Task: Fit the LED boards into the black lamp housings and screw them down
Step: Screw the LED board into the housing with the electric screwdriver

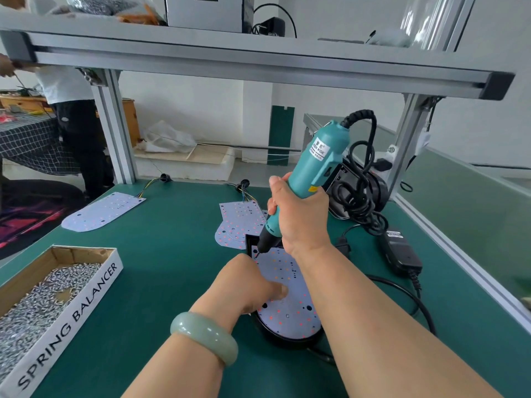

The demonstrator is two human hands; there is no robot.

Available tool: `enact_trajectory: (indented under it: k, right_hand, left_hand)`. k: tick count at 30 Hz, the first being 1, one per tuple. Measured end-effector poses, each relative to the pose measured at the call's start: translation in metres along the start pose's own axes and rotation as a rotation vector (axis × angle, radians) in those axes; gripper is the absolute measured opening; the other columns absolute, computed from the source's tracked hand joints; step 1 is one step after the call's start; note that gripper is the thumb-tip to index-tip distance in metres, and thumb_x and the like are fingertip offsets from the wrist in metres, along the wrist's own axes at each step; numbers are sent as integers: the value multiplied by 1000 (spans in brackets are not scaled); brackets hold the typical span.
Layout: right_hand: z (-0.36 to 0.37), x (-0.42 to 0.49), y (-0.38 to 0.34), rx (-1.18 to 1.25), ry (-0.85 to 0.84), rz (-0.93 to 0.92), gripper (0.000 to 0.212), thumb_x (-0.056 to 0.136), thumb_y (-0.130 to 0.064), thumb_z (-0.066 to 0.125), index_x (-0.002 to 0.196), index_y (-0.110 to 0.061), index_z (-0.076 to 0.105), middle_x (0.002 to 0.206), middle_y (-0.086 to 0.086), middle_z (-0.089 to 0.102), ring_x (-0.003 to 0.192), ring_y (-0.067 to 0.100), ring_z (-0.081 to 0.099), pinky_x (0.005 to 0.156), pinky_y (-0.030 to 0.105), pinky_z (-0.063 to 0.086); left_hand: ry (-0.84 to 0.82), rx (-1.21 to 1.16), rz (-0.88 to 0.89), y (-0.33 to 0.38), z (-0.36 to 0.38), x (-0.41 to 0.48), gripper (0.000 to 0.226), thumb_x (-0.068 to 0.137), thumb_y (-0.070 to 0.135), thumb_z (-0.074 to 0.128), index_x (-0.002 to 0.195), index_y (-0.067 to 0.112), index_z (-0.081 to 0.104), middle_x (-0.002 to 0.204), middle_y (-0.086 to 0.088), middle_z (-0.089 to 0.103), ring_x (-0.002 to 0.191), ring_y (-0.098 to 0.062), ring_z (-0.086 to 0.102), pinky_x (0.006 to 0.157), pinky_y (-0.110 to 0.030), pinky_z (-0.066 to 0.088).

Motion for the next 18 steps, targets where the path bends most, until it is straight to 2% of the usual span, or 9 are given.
enact_trajectory:
  k: [2,6,9,14,16,18]
  right_hand:
    - [4,-3,-1,-35,-25,-24,28,77,-13,66,56,-29,55,46,-10,47,40,12,43,47,23,42]
    - [3,-8,-7,-76,-36,-63,17,76,-17,67,67,-20,53,49,-7,50,44,12,46,50,23,44]
    - [-9,-7,-19,0,66,-41,22,81,-15,72,69,-18,53,48,-8,51,42,10,48,48,18,42]
    - [-48,6,-42,202,356,157,24,89,-24,69,76,-15,51,44,-8,49,38,7,47,44,18,43]
    - [-69,11,-50,140,409,263,24,88,-24,71,76,-15,52,49,-5,50,41,8,48,45,18,46]
    - [-90,16,-55,-35,402,396,20,88,-21,68,80,-13,52,62,1,52,51,12,50,51,21,50]
  left_hand:
    - [-11,-9,0,0,0,-1,26,66,26,73,70,12,52,56,0,48,47,-19,39,49,-22,32]
    - [-5,-10,-1,0,-2,-4,29,68,28,75,66,15,49,50,3,45,39,-14,38,44,-17,31]
    - [2,-26,-3,-1,-3,-4,33,68,30,77,63,16,47,51,3,46,40,-15,39,42,-17,31]
    - [-16,-79,0,-5,-3,-4,27,70,28,76,64,13,55,50,2,51,41,-17,40,39,-15,29]
    - [-23,-108,-4,-6,-3,-4,25,71,27,77,67,12,57,53,1,52,42,-17,40,39,-15,29]
    - [-28,-121,-6,-7,-3,-4,23,72,27,77,70,11,60,56,-1,55,44,-17,43,39,-15,31]
Point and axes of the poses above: each hand's wrist, its own x-axis towards the middle knuckle, its own z-axis out of the palm, y = z × x, the point moved 5 cm from there along x, towards the middle knuckle
